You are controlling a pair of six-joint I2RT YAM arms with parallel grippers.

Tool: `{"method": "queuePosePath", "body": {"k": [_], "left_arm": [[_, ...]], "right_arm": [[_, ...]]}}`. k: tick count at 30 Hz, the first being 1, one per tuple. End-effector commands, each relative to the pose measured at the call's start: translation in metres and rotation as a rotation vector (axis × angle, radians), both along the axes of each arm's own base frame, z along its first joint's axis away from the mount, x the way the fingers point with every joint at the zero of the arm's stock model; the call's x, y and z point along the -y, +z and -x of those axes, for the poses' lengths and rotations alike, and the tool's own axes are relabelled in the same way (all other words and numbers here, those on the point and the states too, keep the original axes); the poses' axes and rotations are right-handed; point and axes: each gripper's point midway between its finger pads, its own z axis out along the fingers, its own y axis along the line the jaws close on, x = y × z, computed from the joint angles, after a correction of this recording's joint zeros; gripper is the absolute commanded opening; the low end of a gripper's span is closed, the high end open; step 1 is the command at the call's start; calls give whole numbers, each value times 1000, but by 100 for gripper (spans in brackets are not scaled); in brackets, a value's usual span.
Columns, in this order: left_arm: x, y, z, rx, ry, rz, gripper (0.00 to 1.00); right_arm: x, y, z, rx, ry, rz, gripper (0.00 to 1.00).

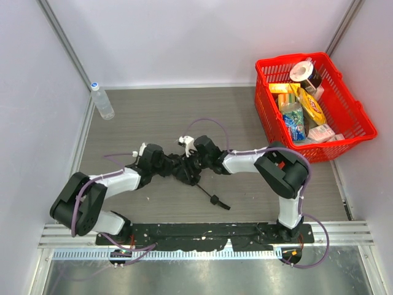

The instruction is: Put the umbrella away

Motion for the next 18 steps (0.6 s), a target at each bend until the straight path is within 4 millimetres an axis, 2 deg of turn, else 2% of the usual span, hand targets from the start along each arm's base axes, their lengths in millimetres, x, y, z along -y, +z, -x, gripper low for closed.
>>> {"method": "queuePosePath", "body": {"k": [1,2,3,4,5,6,7,8,9,10,11,14,15,16,18], "left_arm": [[-31,-18,21,3,-11,-152,0],[-29,-9,16,38,-3,-137,0],[-25,3,9,85,-1,-106,0],[-21,15,3,130,4,-71,0],[-19,23,-2,158,13,-45,0],[-17,34,-8,191,21,-15,0],[-13,49,-15,247,19,22,0],[-11,58,-20,278,19,46,0],[-8,69,-25,317,18,72,0],[-6,81,-31,360,17,93,0],[-3,99,-38,432,15,129,0],[2,138,-54,557,6,186,0],[5,149,-58,591,0,196,0],[6,161,-62,624,-1,212,0],[6,182,-70,686,7,245,0]], "right_arm": [[-5,52,-1,77,-21,15,33],[-4,54,-3,54,-53,27,41],[0,55,-7,39,-96,63,56],[4,54,-6,0,-124,87,61],[6,61,-8,-10,-148,105,70],[7,73,-9,-24,-183,90,72],[12,76,-10,-26,-209,102,77],[13,94,-9,-16,-221,71,79],[18,100,-8,-14,-237,79,81],[19,122,-10,11,-244,48,81],[23,127,-6,2,-245,59,81],[31,176,-4,56,-267,3,81],[36,180,-4,61,-282,10,81],[41,198,-6,75,-312,-16,81],[59,211,-18,97,-411,-16,82]]}}
